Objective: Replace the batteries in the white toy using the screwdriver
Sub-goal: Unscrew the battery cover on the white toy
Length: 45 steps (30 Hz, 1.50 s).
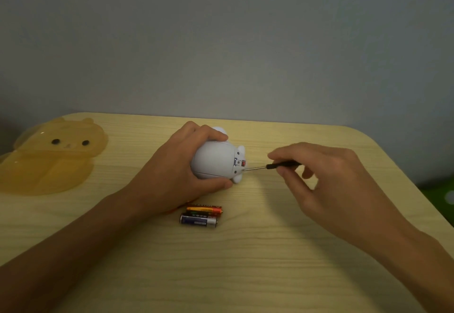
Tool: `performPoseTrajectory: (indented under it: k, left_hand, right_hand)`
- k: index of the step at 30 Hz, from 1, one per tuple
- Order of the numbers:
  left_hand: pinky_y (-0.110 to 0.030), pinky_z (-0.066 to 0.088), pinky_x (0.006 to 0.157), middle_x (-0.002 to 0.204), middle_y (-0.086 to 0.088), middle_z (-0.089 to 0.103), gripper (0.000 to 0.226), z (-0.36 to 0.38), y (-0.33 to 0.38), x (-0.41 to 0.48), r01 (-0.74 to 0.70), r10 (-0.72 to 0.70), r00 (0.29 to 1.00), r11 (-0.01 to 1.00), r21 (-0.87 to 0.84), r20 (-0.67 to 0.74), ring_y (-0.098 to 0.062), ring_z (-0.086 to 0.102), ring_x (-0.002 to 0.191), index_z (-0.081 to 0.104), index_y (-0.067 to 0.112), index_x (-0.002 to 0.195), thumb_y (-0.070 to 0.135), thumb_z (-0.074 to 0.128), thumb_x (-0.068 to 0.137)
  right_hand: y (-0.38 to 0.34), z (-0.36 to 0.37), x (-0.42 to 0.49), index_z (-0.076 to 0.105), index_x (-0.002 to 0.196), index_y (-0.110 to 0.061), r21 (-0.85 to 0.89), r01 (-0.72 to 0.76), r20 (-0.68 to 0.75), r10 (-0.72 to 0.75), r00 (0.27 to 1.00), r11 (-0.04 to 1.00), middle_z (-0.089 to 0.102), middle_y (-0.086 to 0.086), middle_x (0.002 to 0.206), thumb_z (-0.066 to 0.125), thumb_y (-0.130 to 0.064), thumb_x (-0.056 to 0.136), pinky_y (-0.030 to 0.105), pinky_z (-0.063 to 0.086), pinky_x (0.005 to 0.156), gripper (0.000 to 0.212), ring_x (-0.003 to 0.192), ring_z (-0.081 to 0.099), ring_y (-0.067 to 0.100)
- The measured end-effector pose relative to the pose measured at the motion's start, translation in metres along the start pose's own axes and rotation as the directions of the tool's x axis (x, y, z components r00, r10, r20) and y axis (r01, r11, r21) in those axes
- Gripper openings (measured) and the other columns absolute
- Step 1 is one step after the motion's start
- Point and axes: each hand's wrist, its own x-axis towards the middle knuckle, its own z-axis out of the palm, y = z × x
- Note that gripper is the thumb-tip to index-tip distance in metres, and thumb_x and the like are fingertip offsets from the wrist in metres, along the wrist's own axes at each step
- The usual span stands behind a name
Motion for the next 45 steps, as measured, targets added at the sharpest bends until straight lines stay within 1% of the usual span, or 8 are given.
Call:
performPoseTrajectory:
  k: [3, 8, 18, 23, 31, 36, 41, 45]
  left_hand:
    - [-0.011, 0.041, 0.08, 0.122, 0.031, 0.05, 0.071, 0.0, 0.0, 0.0, 0.008, -0.008, 1.0, 1.0, -0.002, -0.006, 0.008, 0.053, 0.111, 0.05, 0.044, 0.13, 0.065, 0.079, 0.068]
    - [-0.015, 0.046, 0.081, 0.128, 0.022, 0.056, 0.07, 0.0, 0.002, 0.0, 0.017, -0.017, 1.0, 1.0, -0.008, -0.014, 0.002, 0.058, 0.11, 0.05, 0.046, 0.129, 0.06, 0.083, 0.069]
    - [-0.011, 0.044, 0.077, 0.124, 0.027, 0.058, 0.068, -0.003, 0.009, 0.0, 0.034, -0.035, 0.999, 0.999, -0.041, -0.023, 0.003, 0.059, 0.108, 0.052, 0.045, 0.125, 0.059, 0.085, 0.067]
    - [-0.012, 0.05, 0.074, 0.124, 0.03, 0.058, 0.07, -0.002, 0.013, -0.001, 0.035, -0.037, 0.999, 0.991, -0.126, -0.016, 0.001, 0.062, 0.106, 0.051, 0.047, 0.124, 0.065, 0.083, 0.064]
    - [-0.021, 0.059, 0.081, 0.129, 0.023, 0.057, 0.061, -0.005, 0.019, 0.003, 0.022, -0.043, 0.997, 0.947, -0.32, -0.059, -0.005, 0.062, 0.116, 0.054, 0.041, 0.127, 0.045, 0.088, 0.076]
    - [-0.013, 0.052, 0.09, 0.151, 0.016, 0.044, 0.052, -0.007, 0.021, 0.011, 0.067, -0.104, 0.989, 0.949, -0.308, -0.105, 0.002, 0.047, 0.136, 0.065, 0.049, 0.122, 0.061, 0.071, 0.072]
    - [-0.024, 0.062, 0.086, 0.142, 0.01, 0.053, 0.048, -0.003, 0.028, 0.01, 0.102, -0.17, 0.976, 0.909, -0.403, -0.137, -0.009, 0.056, 0.131, 0.074, 0.04, 0.113, 0.055, 0.072, 0.068]
    - [-0.031, 0.064, 0.086, 0.134, 0.012, 0.061, 0.041, -0.001, 0.033, 0.01, 0.114, -0.193, 0.973, 0.877, -0.467, -0.126, -0.011, 0.062, 0.126, 0.075, 0.037, 0.107, 0.044, 0.071, 0.067]
  right_hand:
    - [0.015, 0.002, -0.008, 0.08, 0.1, -0.026, 0.034, -0.145, 0.067, 0.142, 0.988, 0.989, 0.075, -0.022, 0.087, 0.077, -0.012, 0.087, 0.004, 0.044, 0.071, 0.019, 0.075, 0.056, -0.022]
    - [0.021, 0.015, -0.018, 0.08, 0.098, -0.033, 0.039, -0.236, 0.171, 0.226, 0.959, 0.971, 0.073, -0.023, 0.087, 0.076, -0.02, 0.087, 0.023, 0.054, 0.08, 0.018, 0.085, 0.065, -0.002]
    - [0.02, 0.02, -0.001, 0.075, 0.112, -0.035, 0.1, -0.293, 0.241, 0.262, 0.934, 0.951, 0.07, -0.022, 0.107, 0.074, -0.033, 0.086, 0.02, 0.047, 0.084, 0.025, 0.1, 0.061, 0.002]
    - [-0.001, 0.034, 0.021, 0.066, 0.13, -0.028, 0.543, -0.469, 0.333, 0.334, 0.882, 0.697, 0.077, -0.004, 0.108, 0.074, -0.028, 0.091, 0.035, 0.06, 0.085, 0.04, 0.087, 0.077, 0.014]
    - [-0.013, 0.035, 0.026, 0.062, 0.137, -0.013, 0.831, -0.484, 0.417, 0.271, 0.868, 0.274, 0.079, 0.012, 0.112, 0.063, -0.002, 0.096, 0.043, 0.064, 0.084, 0.043, 0.096, 0.078, 0.032]
    - [-0.018, 0.045, 0.024, 0.064, 0.136, -0.014, 0.816, -0.425, 0.305, 0.332, 0.893, 0.392, 0.079, -0.001, 0.118, 0.069, -0.003, 0.093, 0.043, 0.063, 0.086, 0.045, 0.096, 0.079, 0.024]
    - [-0.03, 0.048, 0.018, 0.061, 0.14, -0.026, 0.689, -0.404, 0.189, 0.389, 0.902, 0.601, 0.083, -0.001, 0.086, 0.074, -0.02, 0.092, 0.049, 0.061, 0.089, 0.05, 0.082, 0.081, 0.019]
    - [-0.039, 0.05, 0.019, 0.067, 0.128, -0.034, 0.662, -0.382, 0.126, 0.406, 0.905, 0.645, 0.082, -0.007, 0.093, 0.075, -0.019, 0.09, 0.054, 0.063, 0.075, 0.042, 0.071, 0.08, 0.024]
